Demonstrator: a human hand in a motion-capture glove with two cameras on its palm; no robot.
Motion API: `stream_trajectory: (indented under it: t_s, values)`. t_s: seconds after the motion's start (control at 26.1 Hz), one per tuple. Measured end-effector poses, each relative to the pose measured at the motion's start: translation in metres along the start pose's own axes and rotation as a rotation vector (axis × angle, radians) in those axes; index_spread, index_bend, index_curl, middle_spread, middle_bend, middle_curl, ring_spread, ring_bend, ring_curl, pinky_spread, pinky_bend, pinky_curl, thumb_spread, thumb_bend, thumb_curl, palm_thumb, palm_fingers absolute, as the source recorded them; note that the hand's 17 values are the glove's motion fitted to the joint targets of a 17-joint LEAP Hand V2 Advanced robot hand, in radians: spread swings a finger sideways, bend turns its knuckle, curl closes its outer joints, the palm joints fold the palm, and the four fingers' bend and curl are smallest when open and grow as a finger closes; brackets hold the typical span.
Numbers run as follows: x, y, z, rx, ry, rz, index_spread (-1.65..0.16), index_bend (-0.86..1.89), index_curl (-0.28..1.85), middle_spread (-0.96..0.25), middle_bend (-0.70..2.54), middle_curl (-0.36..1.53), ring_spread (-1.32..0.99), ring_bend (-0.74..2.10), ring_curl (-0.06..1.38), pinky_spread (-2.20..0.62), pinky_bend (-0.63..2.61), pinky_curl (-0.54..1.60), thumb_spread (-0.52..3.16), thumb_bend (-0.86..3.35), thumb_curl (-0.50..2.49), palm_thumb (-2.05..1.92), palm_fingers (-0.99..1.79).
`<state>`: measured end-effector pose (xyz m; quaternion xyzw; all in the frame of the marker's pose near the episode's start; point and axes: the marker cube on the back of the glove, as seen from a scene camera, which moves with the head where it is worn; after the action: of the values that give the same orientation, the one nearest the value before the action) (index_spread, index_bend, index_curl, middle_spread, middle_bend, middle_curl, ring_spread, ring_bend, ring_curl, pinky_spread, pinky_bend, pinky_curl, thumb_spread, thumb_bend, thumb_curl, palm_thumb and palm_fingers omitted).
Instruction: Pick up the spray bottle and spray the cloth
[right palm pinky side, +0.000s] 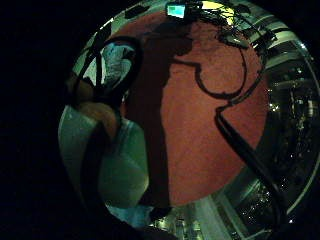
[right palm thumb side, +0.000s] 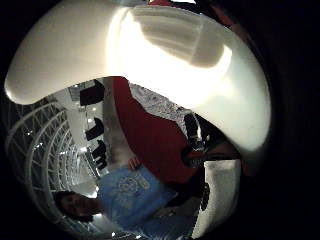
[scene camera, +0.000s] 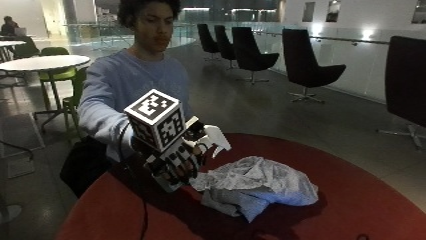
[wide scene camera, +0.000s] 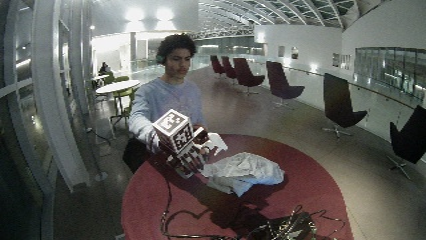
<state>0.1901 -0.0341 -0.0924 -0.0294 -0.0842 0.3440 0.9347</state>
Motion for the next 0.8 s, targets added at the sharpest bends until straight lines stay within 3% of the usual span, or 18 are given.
stream_trajectory:
  t_s: [0.8]
  values:
    - [-0.011, -0.003, 0.010, -0.037, 0.031, -0.017, -0.29, 0.08, 0.22, -0.09, 0.29, 0.45, -0.10, 0.59, 0.42, -0.09, 0.43, 0.40, 0.99, -0.02, 0.43, 0.89, 1.12]
